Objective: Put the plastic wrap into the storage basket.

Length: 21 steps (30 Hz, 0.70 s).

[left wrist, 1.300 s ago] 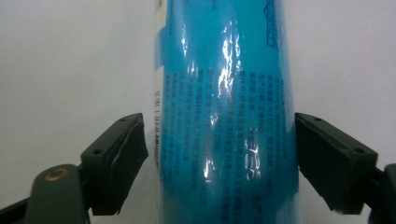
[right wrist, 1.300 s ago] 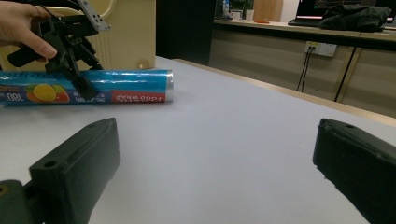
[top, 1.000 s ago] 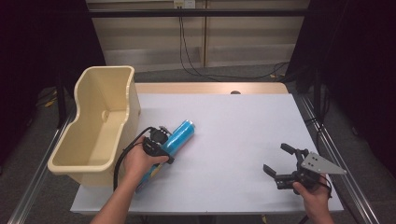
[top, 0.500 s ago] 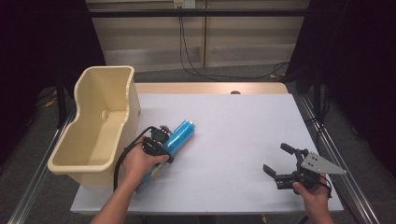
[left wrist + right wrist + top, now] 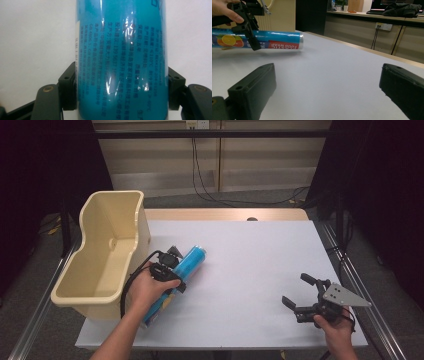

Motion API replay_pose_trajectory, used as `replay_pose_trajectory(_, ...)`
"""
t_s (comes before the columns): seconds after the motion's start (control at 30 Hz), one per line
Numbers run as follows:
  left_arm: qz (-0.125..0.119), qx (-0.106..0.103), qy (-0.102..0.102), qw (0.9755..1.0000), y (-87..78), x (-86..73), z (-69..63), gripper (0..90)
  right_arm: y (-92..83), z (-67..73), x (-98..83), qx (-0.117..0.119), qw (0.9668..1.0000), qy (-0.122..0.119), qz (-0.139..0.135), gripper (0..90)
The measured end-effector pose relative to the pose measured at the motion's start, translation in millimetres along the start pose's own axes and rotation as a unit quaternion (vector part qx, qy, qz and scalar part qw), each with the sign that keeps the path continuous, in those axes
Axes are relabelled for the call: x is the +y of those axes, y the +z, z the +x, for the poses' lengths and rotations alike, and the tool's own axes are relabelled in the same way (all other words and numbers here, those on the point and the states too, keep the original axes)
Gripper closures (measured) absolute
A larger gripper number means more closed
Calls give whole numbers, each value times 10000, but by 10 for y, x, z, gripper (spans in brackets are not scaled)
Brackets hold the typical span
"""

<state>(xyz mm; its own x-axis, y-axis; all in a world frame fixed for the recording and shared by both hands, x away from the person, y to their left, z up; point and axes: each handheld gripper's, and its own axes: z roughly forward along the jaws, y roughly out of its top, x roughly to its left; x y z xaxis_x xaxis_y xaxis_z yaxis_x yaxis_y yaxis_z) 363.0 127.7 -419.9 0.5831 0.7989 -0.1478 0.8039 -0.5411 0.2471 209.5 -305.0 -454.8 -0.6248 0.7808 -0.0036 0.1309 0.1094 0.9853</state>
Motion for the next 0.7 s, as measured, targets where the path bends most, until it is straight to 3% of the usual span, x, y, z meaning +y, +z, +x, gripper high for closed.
replay_pose_trajectory(0.23, -13, 33, -9, 10000, -165, 75, -102, 322, -5, 0, 2, -11, 10000, -6, -15, 5)
replay_pose_trajectory(0.53, -114, -113, -148, 9998, -367, 139, -184, 322, -13, -6, 3, -10, 10000, -20, -32, 5)
replay_pose_trajectory(0.7, -149, -16, -201, 9997, -486, 165, -196, 322, -13, -3, 4, 0, 10000, -9, -43, 5)
